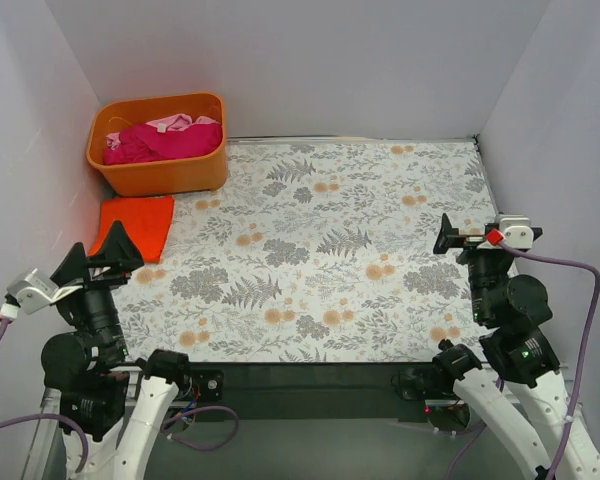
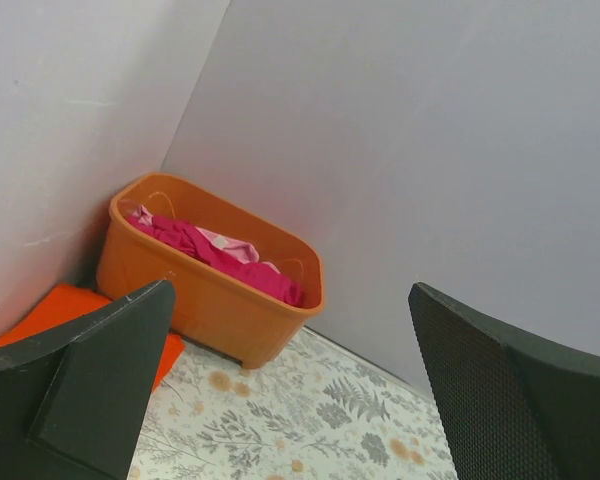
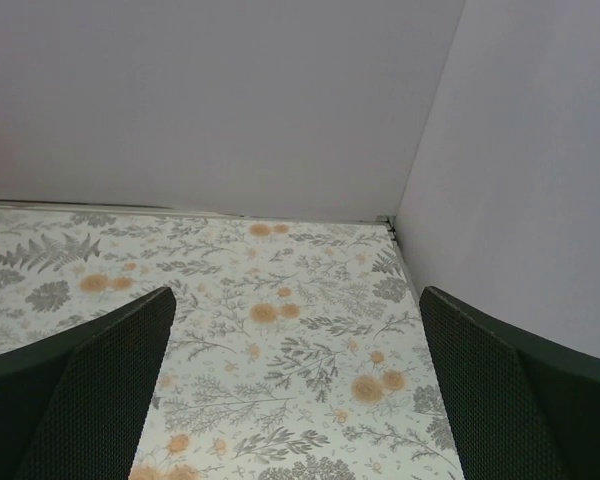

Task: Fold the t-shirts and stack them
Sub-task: Grab the tshirt from the pile

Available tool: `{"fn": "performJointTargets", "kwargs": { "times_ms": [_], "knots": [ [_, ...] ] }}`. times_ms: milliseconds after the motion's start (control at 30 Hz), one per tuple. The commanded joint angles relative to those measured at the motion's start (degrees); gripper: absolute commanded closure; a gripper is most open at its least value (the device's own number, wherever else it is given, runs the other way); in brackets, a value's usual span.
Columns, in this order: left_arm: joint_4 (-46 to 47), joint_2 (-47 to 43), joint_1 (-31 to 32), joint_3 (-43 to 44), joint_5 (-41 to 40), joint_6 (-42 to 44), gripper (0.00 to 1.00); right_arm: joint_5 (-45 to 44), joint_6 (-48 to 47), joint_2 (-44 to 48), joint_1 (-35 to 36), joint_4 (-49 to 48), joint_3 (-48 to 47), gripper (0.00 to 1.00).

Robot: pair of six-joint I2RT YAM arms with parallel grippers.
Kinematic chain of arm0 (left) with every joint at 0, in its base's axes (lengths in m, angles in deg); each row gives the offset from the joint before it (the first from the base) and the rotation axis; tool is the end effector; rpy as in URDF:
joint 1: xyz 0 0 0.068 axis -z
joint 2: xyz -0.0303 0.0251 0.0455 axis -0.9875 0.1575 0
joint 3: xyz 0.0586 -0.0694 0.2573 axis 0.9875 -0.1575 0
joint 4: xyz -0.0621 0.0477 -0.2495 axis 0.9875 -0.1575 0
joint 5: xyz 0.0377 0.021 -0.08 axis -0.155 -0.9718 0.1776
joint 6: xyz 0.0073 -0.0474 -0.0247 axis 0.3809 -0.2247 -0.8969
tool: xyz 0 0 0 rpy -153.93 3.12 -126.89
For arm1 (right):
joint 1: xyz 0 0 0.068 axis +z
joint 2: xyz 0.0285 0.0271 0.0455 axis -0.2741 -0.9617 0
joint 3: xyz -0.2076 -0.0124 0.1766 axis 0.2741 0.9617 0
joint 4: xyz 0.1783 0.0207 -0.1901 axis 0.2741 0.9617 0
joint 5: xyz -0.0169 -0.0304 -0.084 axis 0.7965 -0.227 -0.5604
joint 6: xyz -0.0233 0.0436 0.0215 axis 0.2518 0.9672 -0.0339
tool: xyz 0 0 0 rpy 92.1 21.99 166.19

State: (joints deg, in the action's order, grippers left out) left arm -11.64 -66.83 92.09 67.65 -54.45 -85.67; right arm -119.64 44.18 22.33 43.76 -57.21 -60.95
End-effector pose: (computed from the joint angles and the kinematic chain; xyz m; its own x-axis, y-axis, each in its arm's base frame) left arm 0.0120 0.0158 0.4019 0.4521 -0.8104 -0.3727 0.1432 0.4784 -0.8664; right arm 0.0791 0.0204 0.3741 0.2334 -0.0750 -0.9695 0.1036 0.9933 -0.0519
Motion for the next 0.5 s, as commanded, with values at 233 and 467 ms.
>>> {"fn": "performJointTargets", "kwargs": {
  "times_ms": [233, 467],
  "knots": [
    [2.6, 18.1, 0.0, -2.4, 6.1, -8.2, 0.02, 11.3, 7.9, -6.4, 0.0, -0.4, 4.7, 0.02],
    [2.4, 47.9, -0.2, 10.8, 10.5, -9.6, 0.04, 21.3, 11.0, -9.3, 0.0, 0.5, 7.0, 0.02]
  ]
}}
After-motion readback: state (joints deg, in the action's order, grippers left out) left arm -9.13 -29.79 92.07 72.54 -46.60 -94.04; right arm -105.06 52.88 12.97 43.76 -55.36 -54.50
